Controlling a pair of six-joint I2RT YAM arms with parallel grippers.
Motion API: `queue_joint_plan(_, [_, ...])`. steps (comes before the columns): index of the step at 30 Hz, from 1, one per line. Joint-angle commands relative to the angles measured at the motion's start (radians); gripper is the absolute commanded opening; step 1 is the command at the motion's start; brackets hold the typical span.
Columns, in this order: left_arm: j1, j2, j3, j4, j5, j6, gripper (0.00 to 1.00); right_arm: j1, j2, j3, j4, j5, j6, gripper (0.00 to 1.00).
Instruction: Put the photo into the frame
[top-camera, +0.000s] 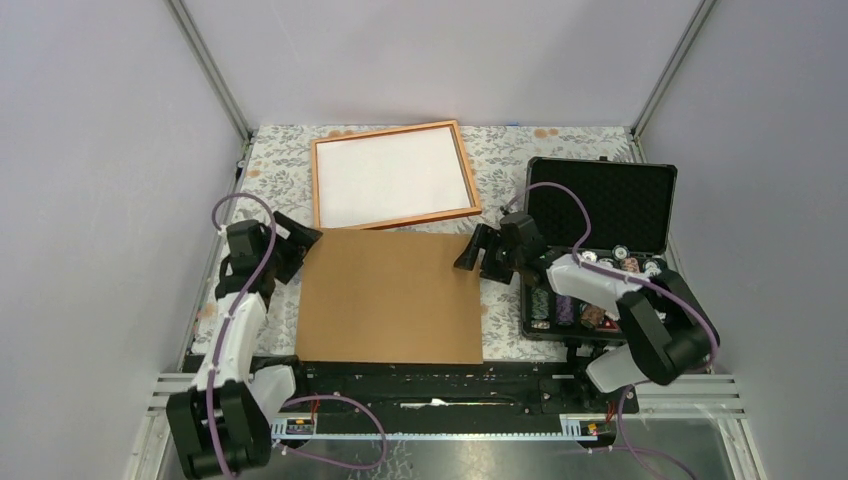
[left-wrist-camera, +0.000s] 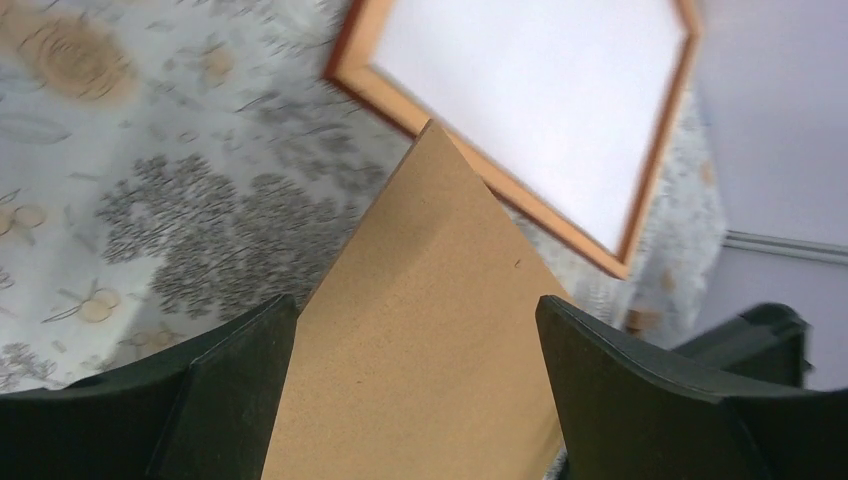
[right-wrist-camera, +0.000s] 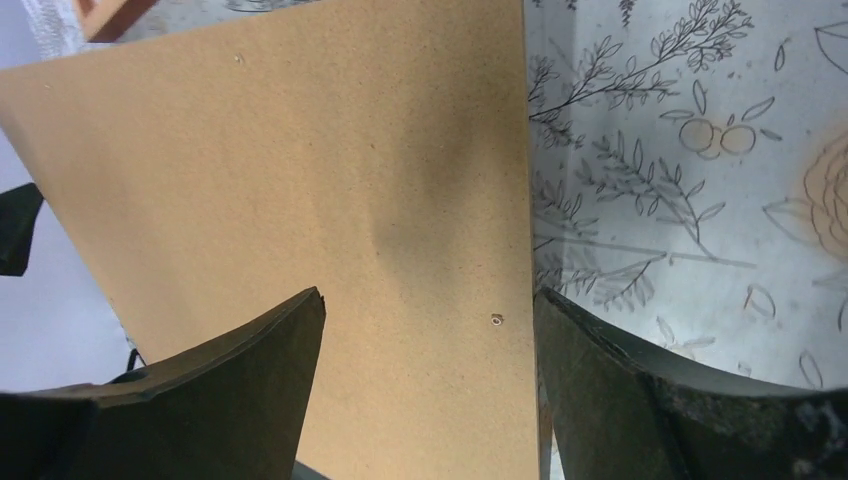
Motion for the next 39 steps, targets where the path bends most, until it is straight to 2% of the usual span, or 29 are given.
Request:
queue_joint_plan(1, [-0.036, -0.088, 0.061, -0.029, 0.290, -0.085, 0.92, 0.062, -0.144, 0.038, 0.061, -0.085, 0.085, 0.80])
queue_joint_plan(5, [-0.039, -0.069, 0.128, -0.012, 0.336, -0.087, 0.92, 0.063, -0.166, 0.066, 0.068, -0.059, 0.090, 0.77])
queue_joint_plan(12, [-0.048, -0.020, 0.290, 0.067, 0.373, -0.078, 0.93, 0.063, -0.103, 0.152, 0.142, 0.003, 0.074, 0.77])
queue_joint_plan(21, [-0.119, 0.141, 0.389, 0.291, 0.333, -0.175, 0.93, 0.062, -0.019, 0.442, 0.070, 0.072, -0.079, 0.78])
queue_joint_plan(28, [-0.163, 0.267, 0.464, 0.435, 0.326, -0.235, 0.93, 0.050, 0.003, 0.535, 0.119, 0.117, -0.135, 0.81])
queue_joint_plan(39, [-0.208, 0.422, 0.602, 0.530, 0.319, -0.310, 0.92, 0.018, 0.119, 0.825, 0.070, 0.118, -0.248, 0.81])
